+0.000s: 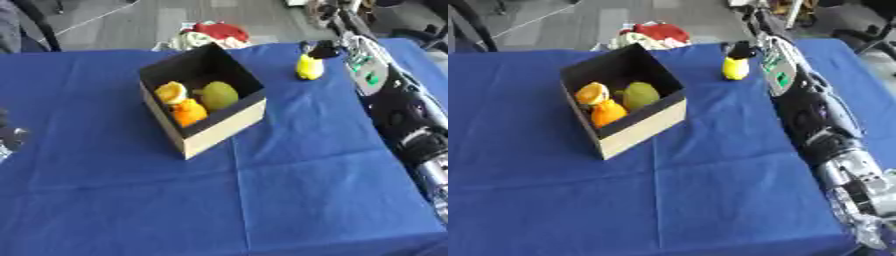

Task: Pick up objects on the table and place them in the box.

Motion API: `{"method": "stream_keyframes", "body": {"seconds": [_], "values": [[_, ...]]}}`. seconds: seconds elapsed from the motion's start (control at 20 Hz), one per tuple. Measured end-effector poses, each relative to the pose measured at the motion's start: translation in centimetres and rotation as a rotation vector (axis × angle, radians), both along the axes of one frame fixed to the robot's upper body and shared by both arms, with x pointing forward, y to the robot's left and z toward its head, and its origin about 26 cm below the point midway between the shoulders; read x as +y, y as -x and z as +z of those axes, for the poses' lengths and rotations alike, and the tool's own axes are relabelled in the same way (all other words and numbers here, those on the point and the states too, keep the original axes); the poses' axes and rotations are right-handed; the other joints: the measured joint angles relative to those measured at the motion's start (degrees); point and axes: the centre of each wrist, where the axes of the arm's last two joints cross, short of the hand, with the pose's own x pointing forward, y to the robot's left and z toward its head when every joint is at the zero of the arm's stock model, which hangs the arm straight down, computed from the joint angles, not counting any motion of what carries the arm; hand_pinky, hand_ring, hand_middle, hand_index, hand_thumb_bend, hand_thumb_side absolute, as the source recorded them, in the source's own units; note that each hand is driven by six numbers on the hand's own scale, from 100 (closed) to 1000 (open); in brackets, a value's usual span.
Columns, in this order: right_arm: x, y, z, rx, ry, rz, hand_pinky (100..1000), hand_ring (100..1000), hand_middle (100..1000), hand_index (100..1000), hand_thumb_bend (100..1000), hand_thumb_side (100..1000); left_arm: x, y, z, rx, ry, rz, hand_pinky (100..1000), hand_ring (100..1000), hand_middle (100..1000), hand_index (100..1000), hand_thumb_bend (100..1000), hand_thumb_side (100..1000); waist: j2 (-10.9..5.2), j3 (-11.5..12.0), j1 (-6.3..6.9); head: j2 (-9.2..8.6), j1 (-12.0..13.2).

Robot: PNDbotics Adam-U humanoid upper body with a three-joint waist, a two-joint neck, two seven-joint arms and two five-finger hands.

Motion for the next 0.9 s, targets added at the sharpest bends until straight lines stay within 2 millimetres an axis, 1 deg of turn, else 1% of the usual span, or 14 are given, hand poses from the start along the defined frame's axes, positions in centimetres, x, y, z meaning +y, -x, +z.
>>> {"method": "stream_keyframes", "body": {"seconds": [0.15, 0.25, 0.3, 0.45, 0.55, 0.6, 0.65, 0.7, 0.75, 0.8, 0.85, 0.9], "values": [[-0.8, 0.2, -1.6, 0.056, -0.042, -0.040, 870, 814, 818, 931, 437, 192, 0.0, 0.0, 0.0, -0.001, 0.000, -0.002, 717, 674, 640, 816, 639, 454, 0.11, 0.9, 0.02, -0.50, -0.9], [-1.1, 0.3, -2.3, 0.089, -0.056, -0.059, 869, 815, 823, 934, 436, 203, -0.1, -0.1, 0.1, -0.003, 0.002, -0.005, 718, 674, 640, 816, 634, 455, 0.56, 1.5, 0.02, -0.81, -1.5], [-1.2, 0.4, -2.6, 0.105, -0.062, -0.071, 865, 813, 822, 932, 436, 199, -0.2, -0.1, 0.2, -0.005, 0.005, -0.008, 721, 677, 644, 817, 619, 458, 0.71, 1.9, 0.02, -1.01, -1.8], [-1.5, 0.5, -3.4, 0.151, -0.071, -0.110, 850, 799, 814, 920, 406, 170, -0.3, -0.2, 0.2, -0.006, 0.006, -0.015, 721, 676, 643, 819, 618, 459, 0.75, 2.7, 0.02, -1.49, -2.5], [-1.8, 0.6, -3.7, 0.180, -0.074, -0.128, 838, 785, 801, 904, 391, 156, -0.4, -0.2, 0.2, -0.006, 0.007, -0.017, 720, 675, 640, 818, 620, 458, 0.85, 3.0, 0.02, -1.51, -2.6], [-2.0, 0.7, -3.8, 0.194, -0.076, -0.134, 830, 775, 791, 894, 382, 147, -0.4, -0.2, 0.2, -0.007, 0.008, -0.018, 720, 675, 639, 817, 620, 457, 0.88, 3.1, 0.02, -1.51, -2.7], [-2.1, 0.8, -4.0, 0.206, -0.079, -0.139, 824, 766, 779, 887, 394, 113, -0.4, -0.2, 0.2, -0.008, 0.009, -0.018, 719, 674, 639, 817, 620, 457, 0.89, 3.1, 0.02, -1.52, -2.7], [-2.2, 0.9, -4.2, 0.216, -0.081, -0.143, 821, 762, 773, 878, 367, 138, -0.5, -0.2, 0.2, -0.009, 0.011, -0.019, 719, 674, 638, 816, 622, 457, 0.89, 3.2, 0.02, -1.52, -2.8], [-2.3, 1.0, -4.4, 0.222, -0.082, -0.147, 815, 753, 763, 867, 361, 131, -0.5, -0.1, 0.2, -0.011, 0.012, -0.020, 719, 674, 637, 816, 622, 457, 0.89, 3.2, 0.02, -1.53, -2.8], [-2.4, 1.0, -4.5, 0.224, -0.082, -0.150, 794, 720, 730, 834, 343, 102, -0.5, -0.1, 0.2, -0.011, 0.013, -0.020, 719, 674, 637, 817, 621, 457, 0.89, 3.2, 0.02, -1.56, -2.8], [-2.4, 1.0, -4.5, 0.223, -0.082, -0.157, 777, 708, 717, 823, 336, 100, -0.5, -0.1, 0.2, -0.011, 0.014, -0.020, 719, 673, 637, 816, 621, 458, 0.89, 3.2, 0.02, -1.71, -2.9], [-2.5, 1.0, -4.5, 0.217, -0.079, -0.167, 744, 647, 650, 770, 284, 100, -0.5, -0.1, 0.2, -0.011, 0.015, -0.021, 719, 673, 636, 817, 620, 458, 0.89, 3.3, 0.02, -1.83, -2.9]]}}
